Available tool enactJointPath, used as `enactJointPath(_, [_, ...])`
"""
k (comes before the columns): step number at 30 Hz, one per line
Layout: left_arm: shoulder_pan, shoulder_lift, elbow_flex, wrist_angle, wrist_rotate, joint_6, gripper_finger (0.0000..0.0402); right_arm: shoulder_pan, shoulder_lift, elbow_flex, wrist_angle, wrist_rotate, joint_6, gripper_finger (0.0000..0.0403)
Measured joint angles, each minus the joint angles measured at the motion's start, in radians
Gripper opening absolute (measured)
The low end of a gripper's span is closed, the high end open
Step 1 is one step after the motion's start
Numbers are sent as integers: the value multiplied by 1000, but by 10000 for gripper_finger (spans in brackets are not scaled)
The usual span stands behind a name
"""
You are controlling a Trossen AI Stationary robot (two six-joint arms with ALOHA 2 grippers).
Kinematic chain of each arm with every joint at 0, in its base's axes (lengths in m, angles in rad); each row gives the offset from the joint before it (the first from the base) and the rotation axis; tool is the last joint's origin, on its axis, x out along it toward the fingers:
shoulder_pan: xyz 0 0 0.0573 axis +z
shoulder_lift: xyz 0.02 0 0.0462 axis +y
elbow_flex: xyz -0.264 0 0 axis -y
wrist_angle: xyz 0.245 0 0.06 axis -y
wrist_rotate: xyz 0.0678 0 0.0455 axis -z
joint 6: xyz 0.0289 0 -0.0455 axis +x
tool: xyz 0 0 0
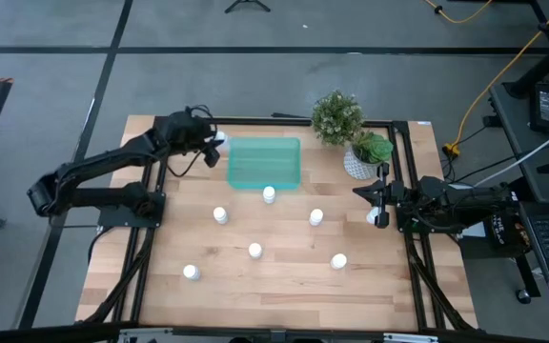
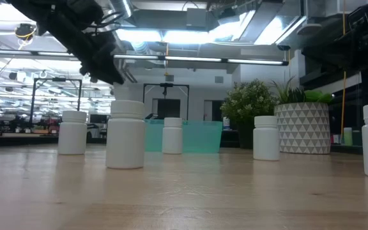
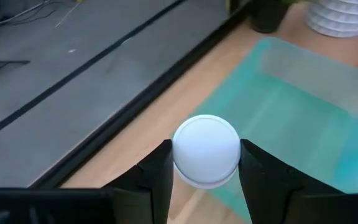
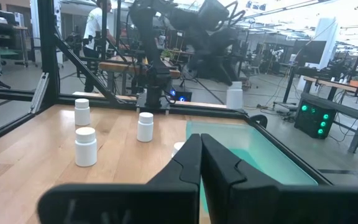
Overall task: Pick and place pill bottles into a basket
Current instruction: Put the white pill bottle into the green bin
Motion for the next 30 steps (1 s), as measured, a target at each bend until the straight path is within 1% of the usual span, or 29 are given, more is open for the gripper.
enactJointPath(3, [-33, 31, 0, 44, -2, 5, 146, 0, 0, 0, 0, 0, 0, 10])
enactJointPath(5, [-49, 66, 0, 102, -8, -7, 146, 0, 0, 0, 0, 0, 6, 10])
enactJointPath(11, [-78, 217, 0, 213, -13, 3, 146, 0, 0, 0, -1, 0, 29, 10])
enactJointPath(14, [-77, 277, 0, 252, -44, -5, 146, 0, 0, 0, -1, 0, 29, 10])
enactJointPath(18, [-77, 338, 42, 234, -66, -6, 146, 0, 0, 0, -1, 0, 29, 10])
enactJointPath(23, [-77, 408, 107, 208, -64, -6, 146, 0, 0, 0, -5, 0, 29, 10])
enactJointPath(28, [-78, 459, 119, 185, -67, 3, 146, 0, 0, 0, -16, 0, 29, 10])
enactJointPath(30, [-84, 473, 120, 182, -95, 0, 146, 0, 0, 0, -18, 0, 29, 10])
